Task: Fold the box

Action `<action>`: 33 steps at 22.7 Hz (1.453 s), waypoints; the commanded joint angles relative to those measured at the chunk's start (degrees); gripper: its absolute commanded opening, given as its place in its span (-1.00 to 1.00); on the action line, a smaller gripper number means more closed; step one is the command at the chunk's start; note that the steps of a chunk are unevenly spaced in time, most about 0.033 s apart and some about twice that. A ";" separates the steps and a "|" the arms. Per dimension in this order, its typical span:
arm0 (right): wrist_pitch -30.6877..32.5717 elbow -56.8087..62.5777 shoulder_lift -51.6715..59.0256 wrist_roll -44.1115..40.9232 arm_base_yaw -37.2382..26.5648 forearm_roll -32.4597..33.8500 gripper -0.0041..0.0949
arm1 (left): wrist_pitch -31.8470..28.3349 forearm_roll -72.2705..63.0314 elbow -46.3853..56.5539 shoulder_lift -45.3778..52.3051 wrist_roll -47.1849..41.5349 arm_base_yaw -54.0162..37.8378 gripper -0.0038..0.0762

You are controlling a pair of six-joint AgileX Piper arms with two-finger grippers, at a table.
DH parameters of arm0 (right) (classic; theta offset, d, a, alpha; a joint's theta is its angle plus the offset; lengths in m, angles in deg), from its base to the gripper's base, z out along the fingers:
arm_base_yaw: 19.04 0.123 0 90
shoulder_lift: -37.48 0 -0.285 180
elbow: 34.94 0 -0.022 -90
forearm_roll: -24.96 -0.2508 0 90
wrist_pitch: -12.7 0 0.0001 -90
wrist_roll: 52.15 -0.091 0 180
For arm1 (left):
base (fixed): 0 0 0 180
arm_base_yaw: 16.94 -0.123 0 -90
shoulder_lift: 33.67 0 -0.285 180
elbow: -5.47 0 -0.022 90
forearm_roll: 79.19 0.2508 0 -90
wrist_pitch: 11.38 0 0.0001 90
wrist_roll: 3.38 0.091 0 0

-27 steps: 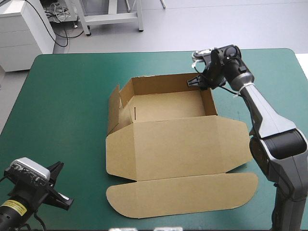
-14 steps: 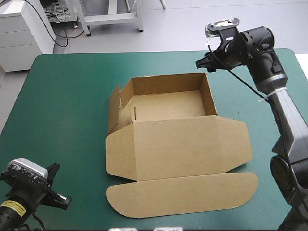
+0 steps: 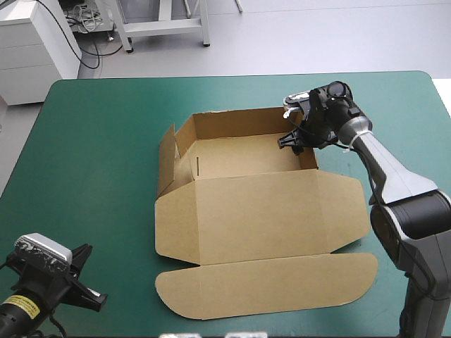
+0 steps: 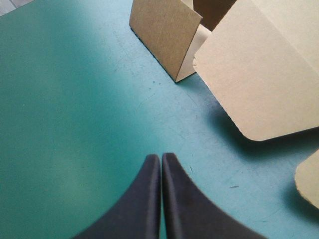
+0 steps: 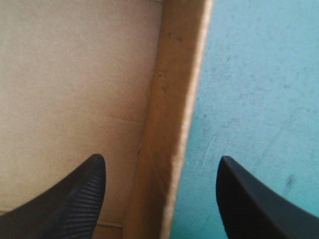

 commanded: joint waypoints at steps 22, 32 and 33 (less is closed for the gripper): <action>1.87 -12.22 20.31 -2.30 -0.06 6.79 -0.96 | -3.93 -1.59 -1.54 -0.44 -0.30 0.23 -0.92; 1.87 -12.22 31.75 -2.30 -0.06 10.60 -0.96 | -9.38 -17.01 -1.54 -0.44 5.51 0.23 0.38; 1.87 -12.22 31.83 -2.30 -0.06 10.60 -0.96 | -11.60 -16.81 -1.54 -0.44 5.38 0.23 0.30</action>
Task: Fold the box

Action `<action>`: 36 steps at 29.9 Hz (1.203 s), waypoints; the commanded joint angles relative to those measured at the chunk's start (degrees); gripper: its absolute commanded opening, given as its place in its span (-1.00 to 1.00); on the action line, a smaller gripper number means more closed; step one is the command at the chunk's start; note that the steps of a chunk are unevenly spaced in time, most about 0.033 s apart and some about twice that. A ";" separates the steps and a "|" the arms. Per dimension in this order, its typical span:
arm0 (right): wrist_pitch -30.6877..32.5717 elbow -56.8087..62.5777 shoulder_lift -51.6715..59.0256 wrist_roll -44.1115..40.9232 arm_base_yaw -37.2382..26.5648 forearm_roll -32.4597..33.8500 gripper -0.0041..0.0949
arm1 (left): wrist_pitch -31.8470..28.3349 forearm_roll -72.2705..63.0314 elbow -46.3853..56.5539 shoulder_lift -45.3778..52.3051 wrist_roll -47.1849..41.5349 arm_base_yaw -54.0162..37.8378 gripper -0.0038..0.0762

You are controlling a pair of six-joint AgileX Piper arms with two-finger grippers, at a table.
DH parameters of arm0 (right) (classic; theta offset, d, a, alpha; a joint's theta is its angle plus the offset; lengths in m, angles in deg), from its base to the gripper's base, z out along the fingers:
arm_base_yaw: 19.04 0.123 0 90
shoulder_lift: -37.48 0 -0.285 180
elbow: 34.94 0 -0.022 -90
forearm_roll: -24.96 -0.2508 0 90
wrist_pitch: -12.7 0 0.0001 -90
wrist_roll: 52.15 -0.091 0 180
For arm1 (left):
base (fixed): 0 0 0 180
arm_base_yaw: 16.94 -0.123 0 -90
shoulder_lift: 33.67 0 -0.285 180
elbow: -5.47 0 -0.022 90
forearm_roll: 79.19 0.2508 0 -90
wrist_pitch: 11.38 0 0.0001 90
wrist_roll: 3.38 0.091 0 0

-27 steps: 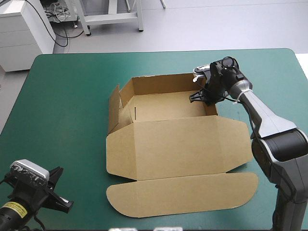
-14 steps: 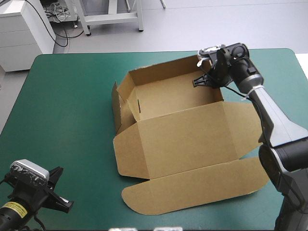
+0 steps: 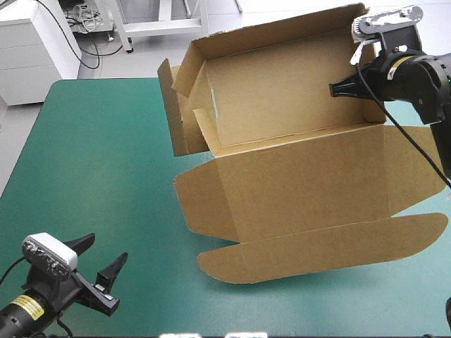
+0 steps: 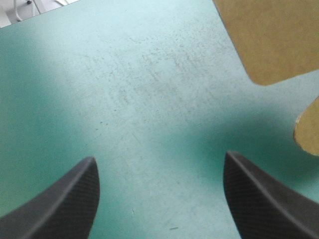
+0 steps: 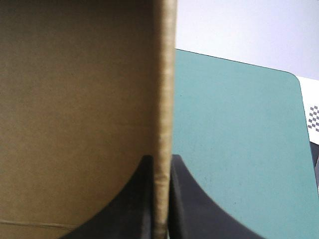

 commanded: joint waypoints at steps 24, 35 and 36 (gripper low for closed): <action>-3.84 0.46 2.20 -0.11 -0.09 1.30 -0.96 | 1.08 8.27 -37.28 -48.88 -16.67 -17.78 0.23; -3.84 0.46 2.20 0.12 -0.09 1.43 -0.96 | 6.18 -42.55 -39.17 -65.83 20.52 -35.54 0.23; -3.84 0.46 2.20 0.11 -0.09 1.43 -0.96 | 6.41 -45.00 -39.17 -67.93 22.94 -34.82 0.23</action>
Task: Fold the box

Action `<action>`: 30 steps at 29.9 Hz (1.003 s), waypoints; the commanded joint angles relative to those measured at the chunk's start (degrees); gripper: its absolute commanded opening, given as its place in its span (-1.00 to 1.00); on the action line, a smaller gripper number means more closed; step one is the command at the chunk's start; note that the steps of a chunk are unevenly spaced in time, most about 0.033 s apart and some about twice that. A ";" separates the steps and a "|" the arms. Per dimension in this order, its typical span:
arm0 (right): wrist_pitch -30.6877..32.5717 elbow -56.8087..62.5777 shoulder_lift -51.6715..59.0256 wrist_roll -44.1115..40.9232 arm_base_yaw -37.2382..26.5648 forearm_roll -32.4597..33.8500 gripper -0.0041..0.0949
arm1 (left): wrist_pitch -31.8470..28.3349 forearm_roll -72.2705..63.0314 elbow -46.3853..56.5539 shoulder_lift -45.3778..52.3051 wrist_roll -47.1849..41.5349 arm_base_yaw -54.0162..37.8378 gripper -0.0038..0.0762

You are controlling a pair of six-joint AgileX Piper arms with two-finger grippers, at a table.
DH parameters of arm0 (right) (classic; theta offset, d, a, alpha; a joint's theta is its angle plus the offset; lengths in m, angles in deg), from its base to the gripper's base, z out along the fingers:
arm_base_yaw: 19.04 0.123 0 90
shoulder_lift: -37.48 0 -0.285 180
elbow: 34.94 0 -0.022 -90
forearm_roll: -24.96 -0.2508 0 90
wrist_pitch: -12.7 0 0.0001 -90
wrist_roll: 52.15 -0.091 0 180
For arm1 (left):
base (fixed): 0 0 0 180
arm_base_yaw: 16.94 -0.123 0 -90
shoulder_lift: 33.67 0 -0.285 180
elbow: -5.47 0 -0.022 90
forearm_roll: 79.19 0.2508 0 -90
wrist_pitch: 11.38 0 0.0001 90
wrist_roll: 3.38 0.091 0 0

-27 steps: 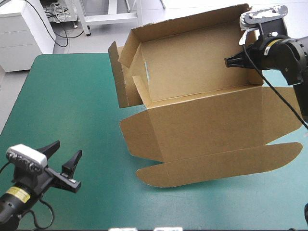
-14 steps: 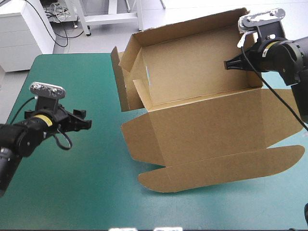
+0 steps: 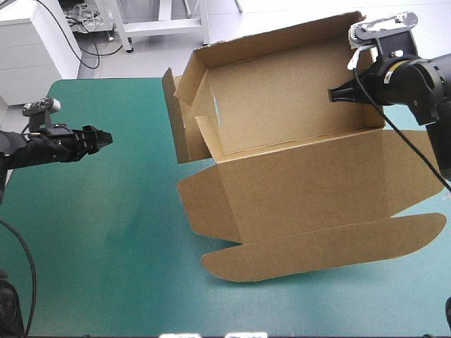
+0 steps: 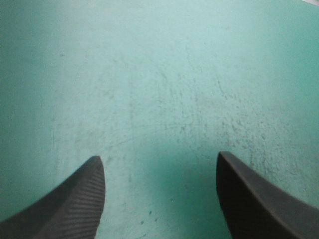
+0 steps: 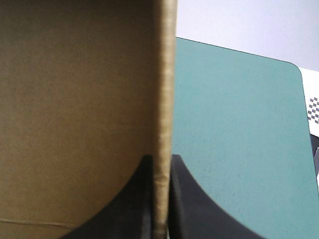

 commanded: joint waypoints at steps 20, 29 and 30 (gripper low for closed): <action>-4.24 -1.39 2.20 -0.33 -0.09 1.21 -0.96 | 10.58 -52.66 -2.00 -18.47 33.33 17.28 0.23; -5.25 -1.39 0.84 -0.33 -0.09 1.57 -0.96 | 17.78 -53.84 -2.00 -12.47 34.99 17.28 0.23; -5.25 -1.39 0.17 -0.23 -0.09 1.70 -0.96 | 17.78 -53.29 -2.00 -11.52 34.99 17.28 0.23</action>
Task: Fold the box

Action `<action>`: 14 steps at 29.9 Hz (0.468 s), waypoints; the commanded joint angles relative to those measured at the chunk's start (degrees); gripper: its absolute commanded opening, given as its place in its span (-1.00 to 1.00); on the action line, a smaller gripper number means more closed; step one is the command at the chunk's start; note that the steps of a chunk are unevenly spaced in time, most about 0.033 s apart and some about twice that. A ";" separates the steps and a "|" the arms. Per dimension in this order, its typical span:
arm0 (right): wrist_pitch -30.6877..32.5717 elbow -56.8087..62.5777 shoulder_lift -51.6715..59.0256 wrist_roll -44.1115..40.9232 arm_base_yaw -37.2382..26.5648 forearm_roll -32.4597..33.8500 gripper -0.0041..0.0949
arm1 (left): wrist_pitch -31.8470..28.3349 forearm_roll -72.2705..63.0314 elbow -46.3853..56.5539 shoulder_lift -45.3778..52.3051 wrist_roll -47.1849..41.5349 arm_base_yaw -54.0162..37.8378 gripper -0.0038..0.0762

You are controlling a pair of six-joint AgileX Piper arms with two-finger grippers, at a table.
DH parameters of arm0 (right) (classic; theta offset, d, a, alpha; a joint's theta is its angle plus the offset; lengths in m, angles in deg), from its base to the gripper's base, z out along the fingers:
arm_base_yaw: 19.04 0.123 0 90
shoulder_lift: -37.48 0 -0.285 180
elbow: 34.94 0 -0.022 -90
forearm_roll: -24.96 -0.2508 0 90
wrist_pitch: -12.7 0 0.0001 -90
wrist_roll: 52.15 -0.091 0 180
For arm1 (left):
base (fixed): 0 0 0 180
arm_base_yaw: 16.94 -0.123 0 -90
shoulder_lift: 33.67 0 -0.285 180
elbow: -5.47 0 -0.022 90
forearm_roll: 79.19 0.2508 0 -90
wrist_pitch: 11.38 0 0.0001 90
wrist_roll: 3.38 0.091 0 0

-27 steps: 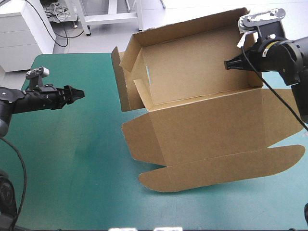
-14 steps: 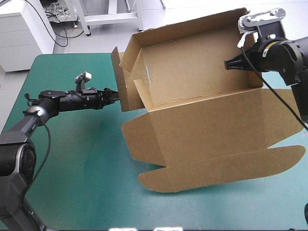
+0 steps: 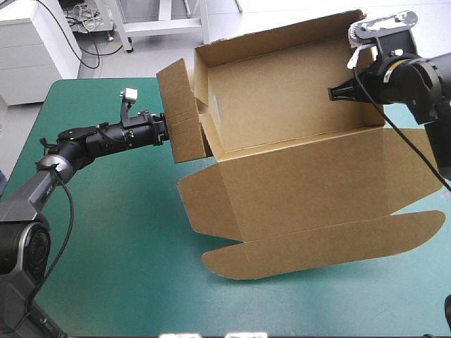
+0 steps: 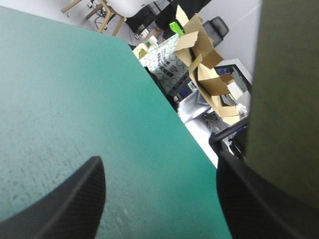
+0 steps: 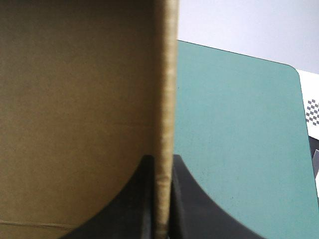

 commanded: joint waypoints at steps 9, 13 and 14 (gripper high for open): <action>-4.79 -1.39 -3.63 -0.24 -0.09 -1.11 -0.96 | 2.73 -5.12 -1.72 13.02 -1.43 0.19 0.23; -5.37 -1.39 -4.73 -0.24 -0.09 -2.29 -0.96 | 2.67 -5.17 -1.72 13.15 -5.69 0.19 0.23; -5.31 -1.39 -5.02 -0.08 -0.09 -2.80 -0.96 | 2.24 -4.59 -1.72 13.03 -6.38 0.19 0.23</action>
